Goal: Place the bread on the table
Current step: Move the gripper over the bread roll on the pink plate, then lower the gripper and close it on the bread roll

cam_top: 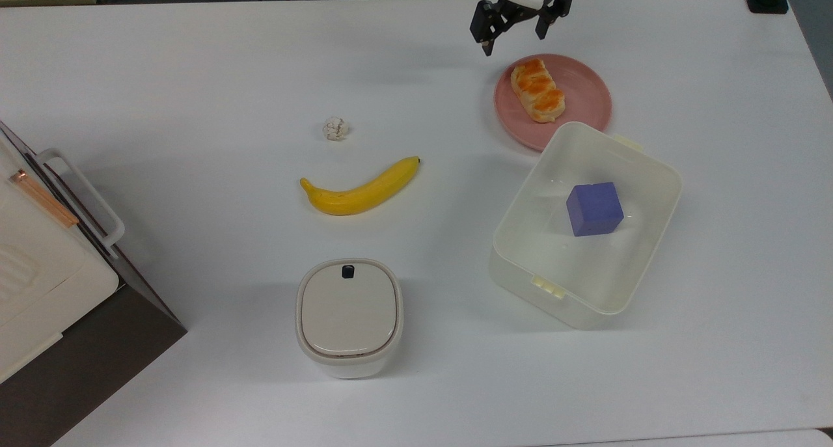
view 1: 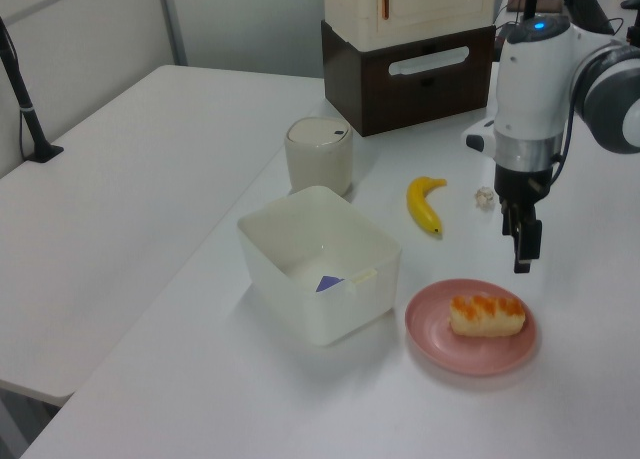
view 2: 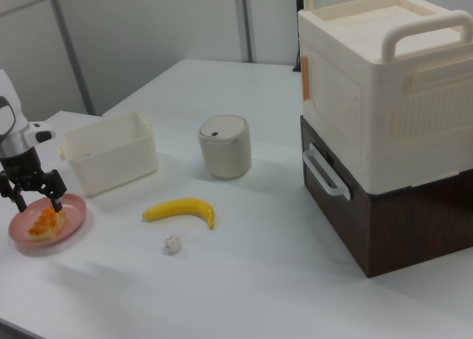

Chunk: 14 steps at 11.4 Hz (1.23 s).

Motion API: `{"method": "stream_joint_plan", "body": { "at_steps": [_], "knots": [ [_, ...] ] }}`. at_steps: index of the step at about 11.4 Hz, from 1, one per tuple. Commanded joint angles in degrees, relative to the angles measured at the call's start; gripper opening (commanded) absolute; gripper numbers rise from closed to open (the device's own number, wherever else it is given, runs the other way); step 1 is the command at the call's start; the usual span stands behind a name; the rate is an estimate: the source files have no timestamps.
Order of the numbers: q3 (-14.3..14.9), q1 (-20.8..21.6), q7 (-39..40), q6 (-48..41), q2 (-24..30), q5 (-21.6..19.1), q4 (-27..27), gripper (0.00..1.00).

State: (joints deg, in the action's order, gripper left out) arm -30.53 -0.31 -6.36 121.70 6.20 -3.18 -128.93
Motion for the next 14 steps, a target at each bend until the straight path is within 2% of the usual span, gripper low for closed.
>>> {"method": "stream_joint_plan", "body": {
  "at_steps": [1, 9, 14],
  "knots": [
    [0.47, 0.93, -0.5, 3.8, -2.41, -1.22, -0.88, 1.0],
    [0.56, 2.16, -0.41, 7.93, -11.47, -0.25, 2.71, 1.0],
    [0.56, 3.3, -0.41, 10.74, -16.39, 2.38, 4.39, 1.0]
  ]
}}
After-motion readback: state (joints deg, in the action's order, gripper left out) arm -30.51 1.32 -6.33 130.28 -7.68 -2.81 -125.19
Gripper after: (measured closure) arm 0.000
